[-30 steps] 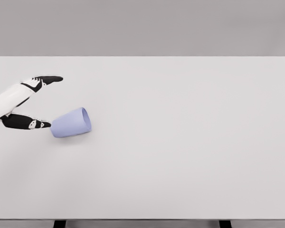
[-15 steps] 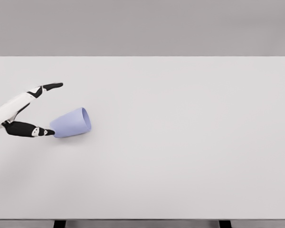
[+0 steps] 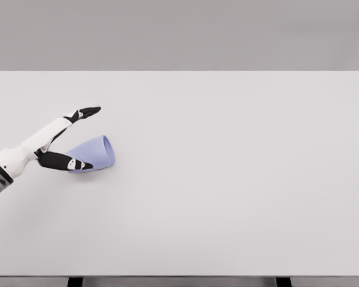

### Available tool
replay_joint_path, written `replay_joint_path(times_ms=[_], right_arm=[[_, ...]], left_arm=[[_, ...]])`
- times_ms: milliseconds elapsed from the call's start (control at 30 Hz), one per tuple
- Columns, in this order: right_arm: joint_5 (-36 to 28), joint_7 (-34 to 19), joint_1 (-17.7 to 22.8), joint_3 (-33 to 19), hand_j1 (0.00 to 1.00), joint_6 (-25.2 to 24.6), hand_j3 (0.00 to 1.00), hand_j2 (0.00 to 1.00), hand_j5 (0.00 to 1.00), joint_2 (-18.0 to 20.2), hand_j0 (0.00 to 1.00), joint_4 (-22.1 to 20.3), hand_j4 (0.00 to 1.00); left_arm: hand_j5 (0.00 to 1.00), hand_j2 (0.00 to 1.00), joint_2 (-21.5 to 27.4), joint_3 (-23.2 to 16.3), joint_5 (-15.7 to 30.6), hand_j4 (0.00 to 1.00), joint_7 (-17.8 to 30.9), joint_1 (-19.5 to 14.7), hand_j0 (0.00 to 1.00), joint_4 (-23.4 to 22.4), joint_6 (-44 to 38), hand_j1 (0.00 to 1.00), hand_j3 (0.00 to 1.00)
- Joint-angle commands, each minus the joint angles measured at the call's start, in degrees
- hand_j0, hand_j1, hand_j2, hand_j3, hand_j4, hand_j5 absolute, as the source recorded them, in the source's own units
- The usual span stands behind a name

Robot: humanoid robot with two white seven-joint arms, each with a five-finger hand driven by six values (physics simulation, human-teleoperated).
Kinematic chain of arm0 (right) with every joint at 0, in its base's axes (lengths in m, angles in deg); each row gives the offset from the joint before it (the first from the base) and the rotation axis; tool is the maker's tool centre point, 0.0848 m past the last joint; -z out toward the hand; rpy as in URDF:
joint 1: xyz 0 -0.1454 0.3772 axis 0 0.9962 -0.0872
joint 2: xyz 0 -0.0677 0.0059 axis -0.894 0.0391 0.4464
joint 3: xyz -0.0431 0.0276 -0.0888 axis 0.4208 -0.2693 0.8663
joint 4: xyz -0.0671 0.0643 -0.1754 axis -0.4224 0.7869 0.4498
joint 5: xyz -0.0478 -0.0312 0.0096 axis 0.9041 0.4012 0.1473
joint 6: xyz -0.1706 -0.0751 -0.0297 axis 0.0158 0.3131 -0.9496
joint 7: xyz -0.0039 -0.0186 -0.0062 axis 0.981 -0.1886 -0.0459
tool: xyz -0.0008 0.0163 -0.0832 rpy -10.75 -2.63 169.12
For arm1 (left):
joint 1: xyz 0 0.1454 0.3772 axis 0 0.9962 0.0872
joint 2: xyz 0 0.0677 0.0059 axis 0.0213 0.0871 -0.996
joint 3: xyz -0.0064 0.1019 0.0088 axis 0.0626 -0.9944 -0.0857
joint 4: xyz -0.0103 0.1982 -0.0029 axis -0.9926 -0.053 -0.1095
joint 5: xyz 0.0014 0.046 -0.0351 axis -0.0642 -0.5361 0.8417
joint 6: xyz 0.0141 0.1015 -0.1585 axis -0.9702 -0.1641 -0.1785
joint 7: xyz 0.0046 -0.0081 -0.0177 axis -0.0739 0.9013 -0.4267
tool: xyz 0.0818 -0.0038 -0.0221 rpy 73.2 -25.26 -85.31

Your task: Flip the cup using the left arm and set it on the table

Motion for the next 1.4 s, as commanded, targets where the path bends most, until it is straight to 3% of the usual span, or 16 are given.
replay_joint_path(times_ms=[0, 500, 967, 1367], right_arm=[[0.0, 0.1, 0.0, 0.0, 1.0, 0.0, 1.0, 1.0, 1.0, 0.0, 1.0, 0.0, 1.0], [0.0, 0.0, 0.0, 0.0, 1.0, 0.0, 1.0, 1.0, 1.0, 0.0, 1.0, 0.1, 1.0], [0.0, 0.0, 0.0, 0.0, 1.0, 0.0, 1.0, 1.0, 1.0, 0.0, 1.0, 0.0, 1.0], [0.0, 0.0, 0.0, 0.0, 1.0, 0.0, 1.0, 1.0, 1.0, 0.0, 1.0, 0.0, 1.0]], left_arm=[[1.0, 1.0, -1.0, -1.2, 0.2, 1.0, 0.0, 0.0, 1.0, 0.0, -1.6, 1.0, 1.0], [1.0, 1.0, -4.3, -1.6, 0.6, 1.0, 0.0, -2.0, 1.0, 0.0, -11.9, 1.0, 1.0], [1.0, 1.0, -5.2, -3.7, 0.7, 1.0, -0.4, -2.6, 1.0, 0.0, -14.5, 1.0, 1.0], [1.0, 1.0, -5.7, -4.3, 0.6, 1.0, -3.9, -2.5, 1.0, 0.0, -17.0, 1.0, 1.0]])
